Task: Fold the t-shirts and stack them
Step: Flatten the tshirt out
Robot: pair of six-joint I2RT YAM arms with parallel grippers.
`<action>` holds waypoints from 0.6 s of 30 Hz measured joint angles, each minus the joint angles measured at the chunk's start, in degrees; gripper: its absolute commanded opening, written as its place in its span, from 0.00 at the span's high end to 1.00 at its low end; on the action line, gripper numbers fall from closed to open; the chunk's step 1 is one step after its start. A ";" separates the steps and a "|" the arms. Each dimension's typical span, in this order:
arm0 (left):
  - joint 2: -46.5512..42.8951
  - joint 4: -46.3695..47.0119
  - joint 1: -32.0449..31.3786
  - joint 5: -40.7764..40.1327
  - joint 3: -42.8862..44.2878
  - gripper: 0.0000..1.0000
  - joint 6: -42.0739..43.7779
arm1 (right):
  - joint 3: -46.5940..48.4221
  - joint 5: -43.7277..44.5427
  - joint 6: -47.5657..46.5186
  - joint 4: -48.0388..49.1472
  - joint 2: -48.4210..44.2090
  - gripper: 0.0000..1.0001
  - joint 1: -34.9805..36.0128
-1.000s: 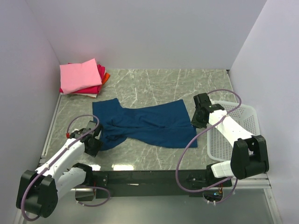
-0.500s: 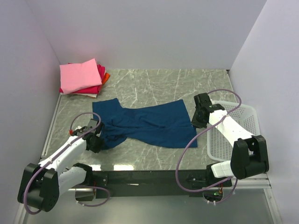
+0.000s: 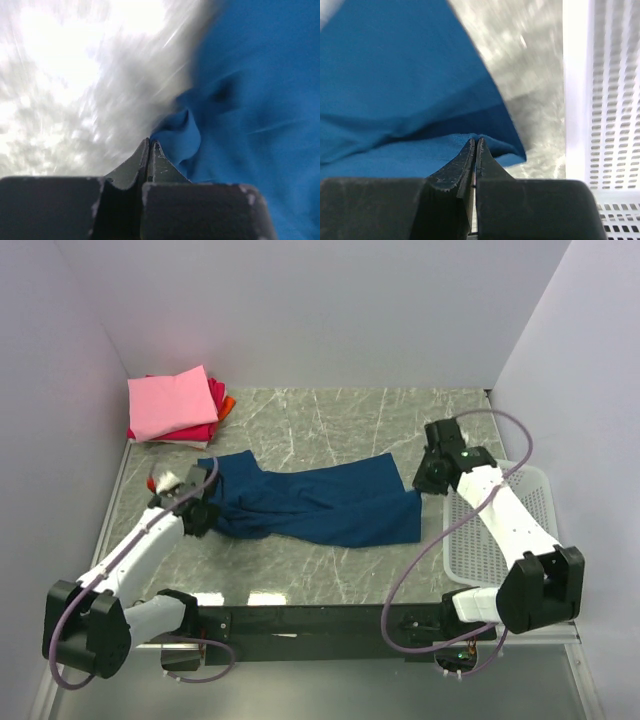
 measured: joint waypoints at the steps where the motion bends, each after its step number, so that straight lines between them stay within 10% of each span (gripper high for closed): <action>1: -0.02 -0.81 0.31 -2.40 3.21 0.99 1.36 | 2.64 -0.04 -0.13 -0.87 -0.33 1.00 -0.13; 18: -1.40 8.37 8.70 -26.36 43.47 0.99 27.89 | 41.44 0.76 -1.01 -11.41 -5.51 1.00 -1.33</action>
